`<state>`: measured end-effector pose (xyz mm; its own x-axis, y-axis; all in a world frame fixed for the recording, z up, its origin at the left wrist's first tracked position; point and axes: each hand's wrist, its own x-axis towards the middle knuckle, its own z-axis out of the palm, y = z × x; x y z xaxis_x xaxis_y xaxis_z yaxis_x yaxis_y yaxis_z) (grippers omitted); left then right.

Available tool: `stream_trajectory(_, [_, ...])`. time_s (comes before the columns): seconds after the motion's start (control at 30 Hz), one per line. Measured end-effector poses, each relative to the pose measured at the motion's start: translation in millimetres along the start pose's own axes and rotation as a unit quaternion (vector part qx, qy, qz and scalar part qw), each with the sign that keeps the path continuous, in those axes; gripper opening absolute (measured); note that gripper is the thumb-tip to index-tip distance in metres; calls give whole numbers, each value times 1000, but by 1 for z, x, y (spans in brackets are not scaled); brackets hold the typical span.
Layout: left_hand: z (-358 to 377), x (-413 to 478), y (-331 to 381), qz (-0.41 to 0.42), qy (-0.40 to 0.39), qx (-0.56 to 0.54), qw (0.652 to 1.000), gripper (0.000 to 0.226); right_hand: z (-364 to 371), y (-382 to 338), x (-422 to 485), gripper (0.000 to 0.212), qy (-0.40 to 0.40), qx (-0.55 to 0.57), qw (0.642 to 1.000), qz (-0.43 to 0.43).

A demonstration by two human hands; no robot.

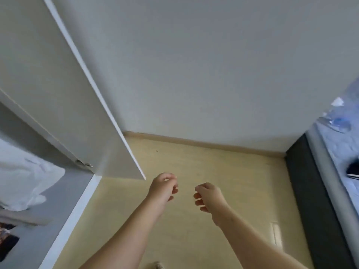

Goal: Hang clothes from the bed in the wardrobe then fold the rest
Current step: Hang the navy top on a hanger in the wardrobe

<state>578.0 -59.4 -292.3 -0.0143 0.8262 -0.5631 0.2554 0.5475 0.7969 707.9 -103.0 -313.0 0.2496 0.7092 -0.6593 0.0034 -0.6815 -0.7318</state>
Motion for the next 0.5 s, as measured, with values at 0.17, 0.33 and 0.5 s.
stream_trajectory(0.17, [160,-52,-10,-3,-121,50,991,13,-154,65,-35,14,101,64,992,29])
stream_trajectory(0.33, [299,-107,-15,15,-224,107,969,19,-282,125,-72,15,204,124,970,50])
stream_trajectory(0.5, [399,-158,-8,39,-299,161,940,20,-370,171,-106,13,287,185,938,61])
